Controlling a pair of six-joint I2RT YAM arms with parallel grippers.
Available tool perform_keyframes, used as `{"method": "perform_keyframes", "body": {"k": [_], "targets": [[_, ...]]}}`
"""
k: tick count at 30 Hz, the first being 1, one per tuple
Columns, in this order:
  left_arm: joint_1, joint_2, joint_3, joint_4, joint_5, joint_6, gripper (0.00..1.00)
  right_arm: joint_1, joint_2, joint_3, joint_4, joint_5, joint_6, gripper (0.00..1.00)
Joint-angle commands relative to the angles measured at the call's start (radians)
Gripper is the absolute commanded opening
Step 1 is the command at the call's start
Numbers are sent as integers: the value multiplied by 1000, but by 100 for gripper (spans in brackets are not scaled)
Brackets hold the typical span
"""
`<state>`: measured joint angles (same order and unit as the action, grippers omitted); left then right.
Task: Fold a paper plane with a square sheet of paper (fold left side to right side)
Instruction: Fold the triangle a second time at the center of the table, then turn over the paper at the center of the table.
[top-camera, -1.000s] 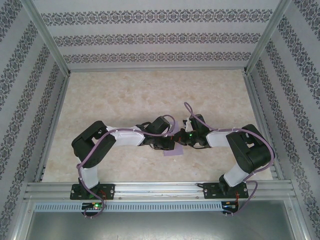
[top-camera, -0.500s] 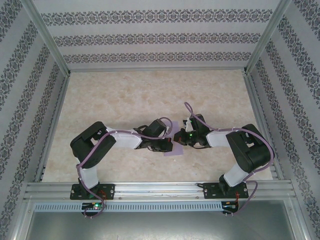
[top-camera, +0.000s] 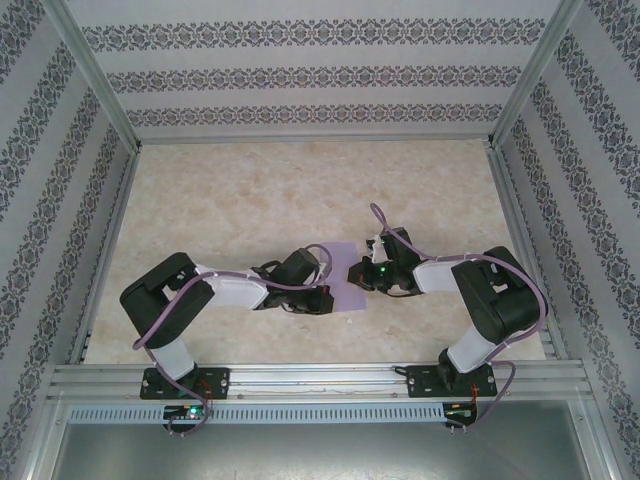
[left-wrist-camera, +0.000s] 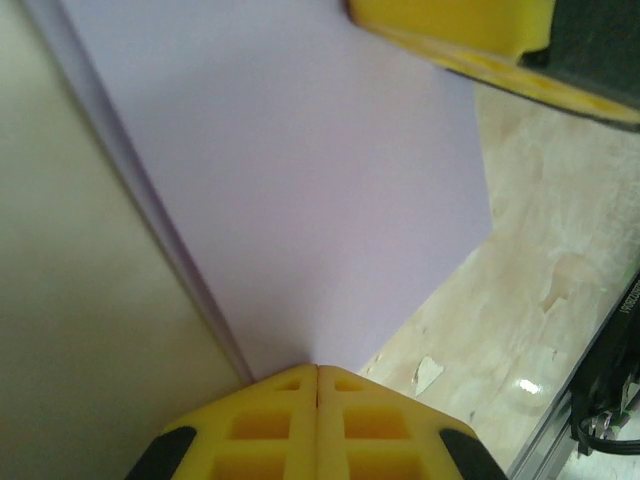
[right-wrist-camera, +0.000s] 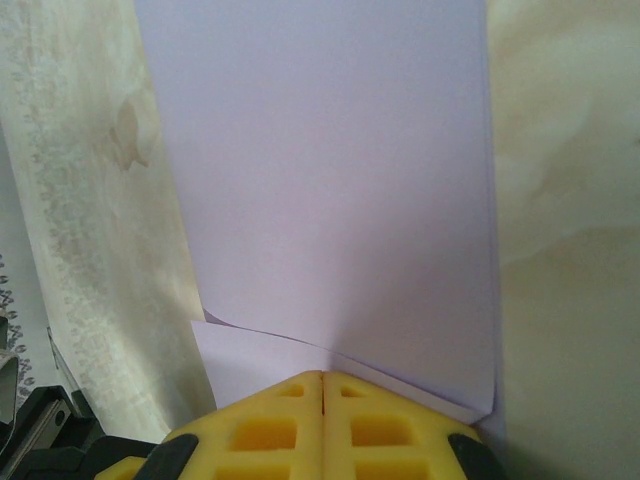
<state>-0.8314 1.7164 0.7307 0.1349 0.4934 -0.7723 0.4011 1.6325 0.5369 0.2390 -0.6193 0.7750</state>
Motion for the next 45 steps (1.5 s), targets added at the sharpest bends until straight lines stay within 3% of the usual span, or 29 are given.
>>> {"method": "perform_keyframes", "body": {"k": [1,8,10,16,19,25,30,36,42,45], "targets": [[-17,-22,-48,-124,-3,-4,1,-12,50,-32,-150,95,-43,0],[-11,-119,-47,-136,-40,-5,4,4,8,-3,-128,32,-26,0],[6,-160,-44,-138,-54,-8,9,13,-31,18,-127,13,-11,0],[100,-257,-53,-63,-65,-24,29,9,-201,62,-156,24,-3,31],[138,-242,-40,-15,-39,-22,33,-19,-288,41,-193,57,-30,45],[151,-129,22,68,29,-19,36,-127,-440,-65,-247,58,-75,64],[150,-25,67,120,58,-25,37,-178,-542,-130,-302,42,-112,74],[150,64,84,204,100,-57,32,-199,-610,-163,-353,23,-140,74],[150,54,67,232,83,-53,7,-201,-600,-167,-321,-41,-148,65],[150,13,35,253,56,-56,3,-197,-580,-165,-270,-83,-132,63]]}}
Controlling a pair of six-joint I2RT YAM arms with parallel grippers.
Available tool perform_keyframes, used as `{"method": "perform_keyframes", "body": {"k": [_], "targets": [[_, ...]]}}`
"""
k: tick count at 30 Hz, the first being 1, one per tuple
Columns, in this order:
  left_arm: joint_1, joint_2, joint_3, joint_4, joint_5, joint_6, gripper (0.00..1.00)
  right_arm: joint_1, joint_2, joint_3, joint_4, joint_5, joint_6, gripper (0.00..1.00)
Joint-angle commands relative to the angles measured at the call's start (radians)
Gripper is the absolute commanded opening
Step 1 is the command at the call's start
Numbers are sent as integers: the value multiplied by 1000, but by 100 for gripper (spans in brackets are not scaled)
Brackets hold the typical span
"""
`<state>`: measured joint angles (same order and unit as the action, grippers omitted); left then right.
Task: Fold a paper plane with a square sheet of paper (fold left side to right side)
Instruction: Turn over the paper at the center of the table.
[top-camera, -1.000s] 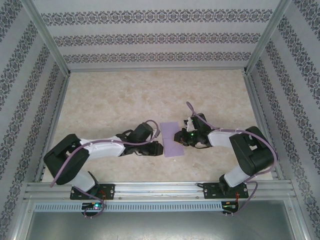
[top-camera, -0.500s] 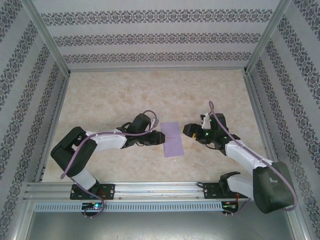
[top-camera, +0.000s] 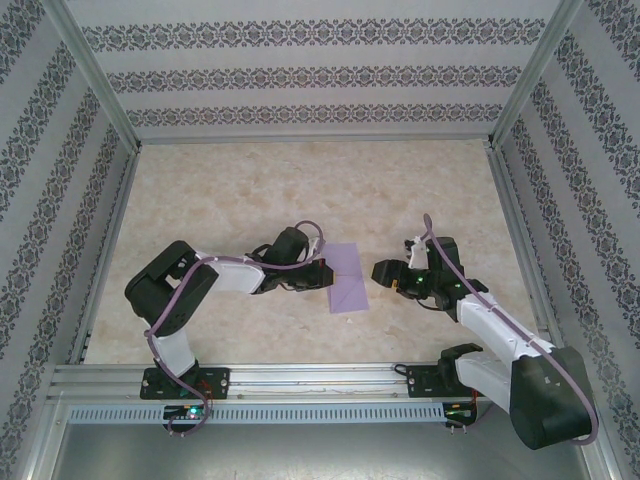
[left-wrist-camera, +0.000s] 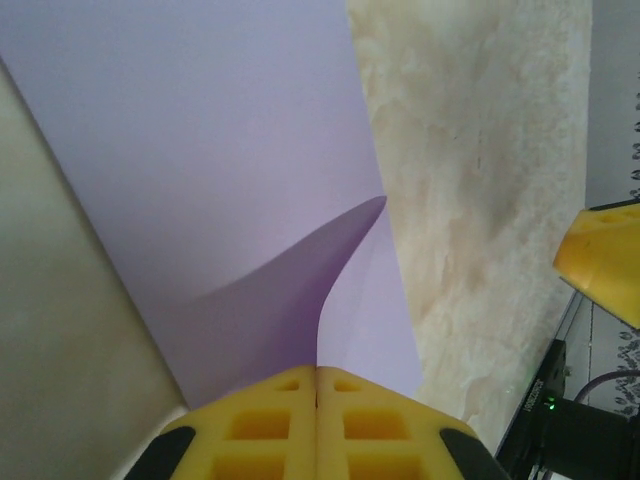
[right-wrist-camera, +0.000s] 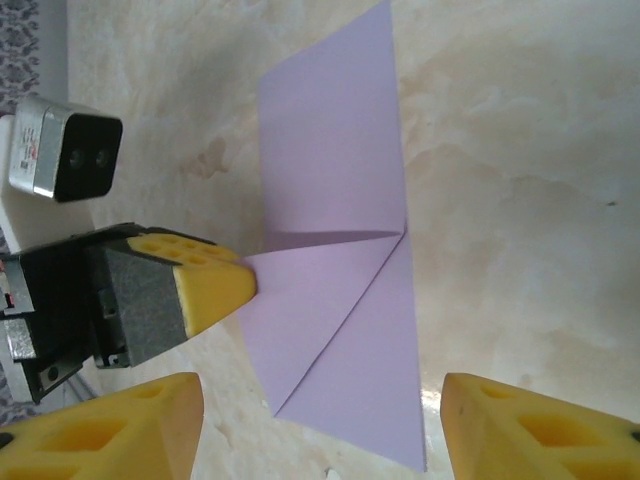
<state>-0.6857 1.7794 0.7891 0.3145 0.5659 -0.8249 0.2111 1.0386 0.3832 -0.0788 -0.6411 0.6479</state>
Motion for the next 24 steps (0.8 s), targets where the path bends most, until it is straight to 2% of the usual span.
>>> {"method": "perform_keyframes", "body": {"k": [1,9,16,24], "targets": [[5,-63,-38,83,-29,-5,2,-2,21,-10,70,-71,6,63],[5,-148,-119,152,-90,-33,2,73,151,-8,296,-69,90,71],[5,-164,-128,138,-107,-32,2,121,327,34,464,-71,123,72],[5,-176,-131,126,-116,-31,2,169,460,74,560,-57,142,70]]}}
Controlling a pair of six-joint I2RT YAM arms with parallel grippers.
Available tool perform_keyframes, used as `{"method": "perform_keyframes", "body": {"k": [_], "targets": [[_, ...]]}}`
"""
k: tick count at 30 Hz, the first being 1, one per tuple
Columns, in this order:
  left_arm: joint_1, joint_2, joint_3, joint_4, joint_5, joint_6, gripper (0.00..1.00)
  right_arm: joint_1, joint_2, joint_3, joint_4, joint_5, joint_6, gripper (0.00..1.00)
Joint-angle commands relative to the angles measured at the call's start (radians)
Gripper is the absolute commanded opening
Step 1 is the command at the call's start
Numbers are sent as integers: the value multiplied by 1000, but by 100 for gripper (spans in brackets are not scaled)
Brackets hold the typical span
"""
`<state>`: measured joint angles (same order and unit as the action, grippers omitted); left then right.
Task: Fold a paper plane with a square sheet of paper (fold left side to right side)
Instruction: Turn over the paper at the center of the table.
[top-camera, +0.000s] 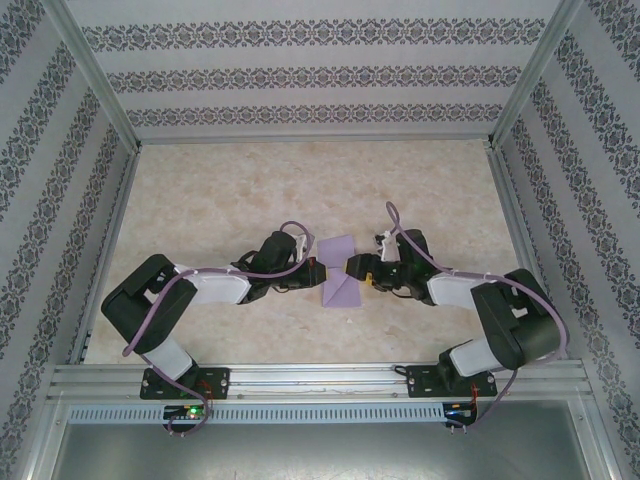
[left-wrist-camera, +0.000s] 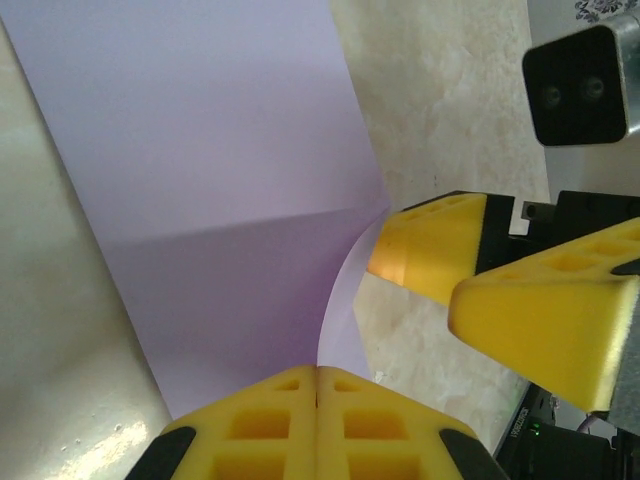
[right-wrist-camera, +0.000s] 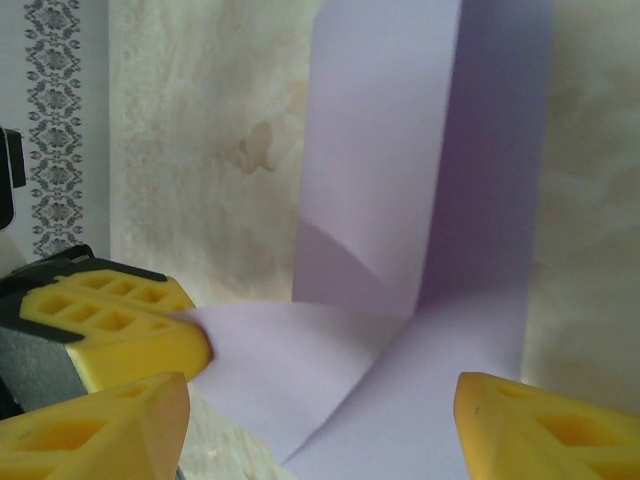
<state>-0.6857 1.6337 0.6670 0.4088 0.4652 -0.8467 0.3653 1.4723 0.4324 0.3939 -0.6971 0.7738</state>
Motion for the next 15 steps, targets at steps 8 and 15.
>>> {"method": "perform_keyframes", "body": {"k": [8,15], "targets": [[5,-25,-16,41,-15,-14,2,45,129,52,172,10,31,68],[5,2,-26,52,-21,-24,6,66,180,62,238,-2,47,64]]}}
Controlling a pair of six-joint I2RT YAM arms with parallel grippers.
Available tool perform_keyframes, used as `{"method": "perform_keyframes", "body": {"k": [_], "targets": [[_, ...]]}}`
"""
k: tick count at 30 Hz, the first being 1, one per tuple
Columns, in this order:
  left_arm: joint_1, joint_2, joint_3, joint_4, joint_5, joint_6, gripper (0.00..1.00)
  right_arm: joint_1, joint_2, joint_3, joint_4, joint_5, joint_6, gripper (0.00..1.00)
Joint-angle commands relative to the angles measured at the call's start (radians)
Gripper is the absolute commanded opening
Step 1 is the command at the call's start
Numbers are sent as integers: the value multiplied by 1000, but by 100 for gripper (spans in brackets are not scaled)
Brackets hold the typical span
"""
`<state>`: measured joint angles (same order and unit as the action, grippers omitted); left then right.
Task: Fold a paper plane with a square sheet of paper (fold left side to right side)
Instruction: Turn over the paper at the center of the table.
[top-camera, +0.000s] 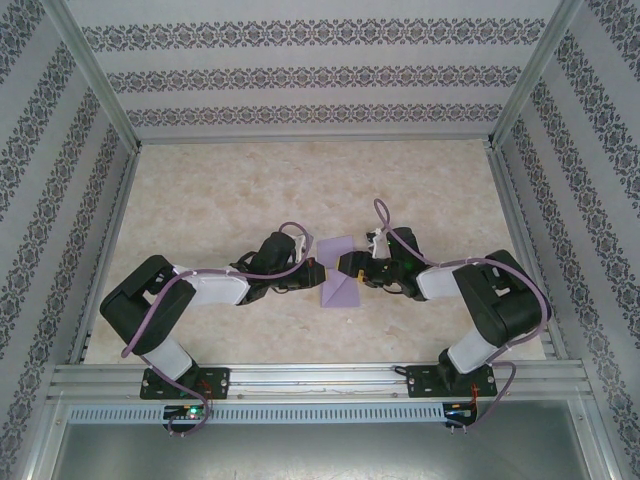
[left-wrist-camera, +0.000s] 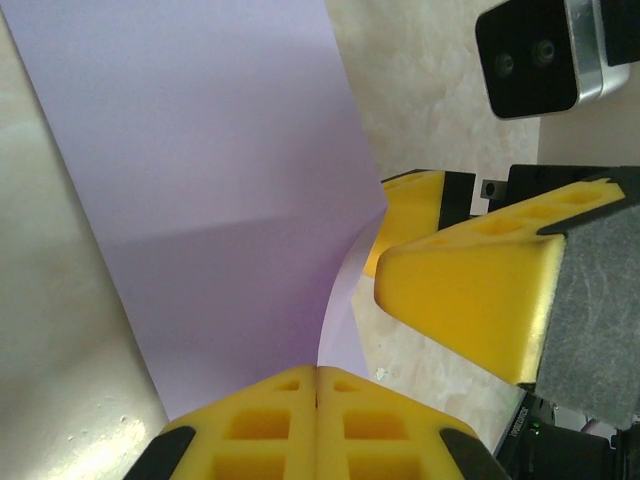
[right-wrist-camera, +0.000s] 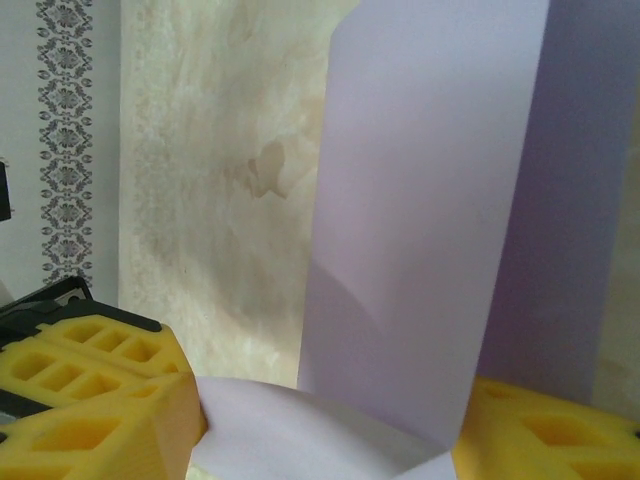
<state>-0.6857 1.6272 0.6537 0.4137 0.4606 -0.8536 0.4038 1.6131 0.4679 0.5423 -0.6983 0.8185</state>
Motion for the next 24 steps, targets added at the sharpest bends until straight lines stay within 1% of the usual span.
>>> {"method": "perform_keyframes", "body": {"k": [1,4,7,11,14,20,24], "targets": [[5,13,-14,47,-21,-16,8,30,45,25,98,-4,5,63],[5,24,-20,46,-38,-16,10,38,56,23,114,-6,11,60],[5,35,-23,34,-52,-11,14,46,65,22,117,-1,9,57],[6,48,-23,20,-71,-9,17,50,84,23,124,0,12,53],[6,45,-27,2,-91,-1,21,56,84,19,124,11,5,52],[11,42,-35,-7,-104,1,24,66,98,19,122,17,4,46],[12,52,-27,-18,-100,4,24,72,111,25,120,20,2,39]]}}
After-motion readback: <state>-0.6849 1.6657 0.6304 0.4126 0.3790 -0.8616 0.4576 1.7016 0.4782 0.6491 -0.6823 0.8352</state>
